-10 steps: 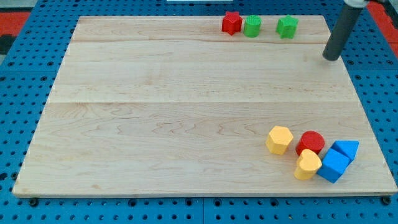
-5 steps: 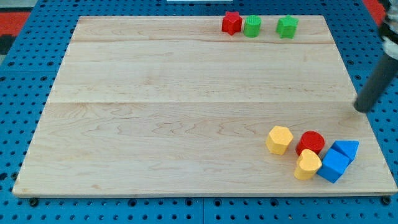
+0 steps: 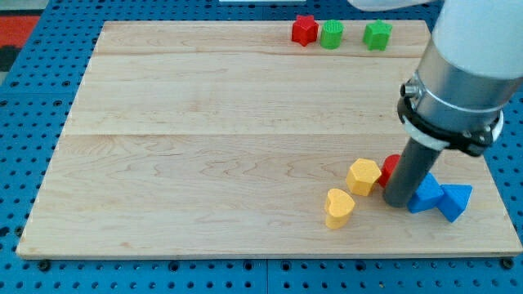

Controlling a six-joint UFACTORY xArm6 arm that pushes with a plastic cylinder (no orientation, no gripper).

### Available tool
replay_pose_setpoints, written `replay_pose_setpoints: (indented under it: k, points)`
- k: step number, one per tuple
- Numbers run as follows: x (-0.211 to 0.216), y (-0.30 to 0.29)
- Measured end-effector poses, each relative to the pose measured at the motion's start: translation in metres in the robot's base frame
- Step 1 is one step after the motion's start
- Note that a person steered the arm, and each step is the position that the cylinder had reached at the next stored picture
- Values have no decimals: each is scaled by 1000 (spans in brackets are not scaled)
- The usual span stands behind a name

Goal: Place the red circle to the bottom of the green star

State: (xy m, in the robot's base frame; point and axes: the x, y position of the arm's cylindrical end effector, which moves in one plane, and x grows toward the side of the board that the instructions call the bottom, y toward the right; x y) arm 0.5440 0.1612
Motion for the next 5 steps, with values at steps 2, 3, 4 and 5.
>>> replay_pose_setpoints:
  k: [2, 3, 4, 5]
  points:
    - [-57, 6]
    - [-121, 29]
    - [-138, 36]
    - [-204, 23]
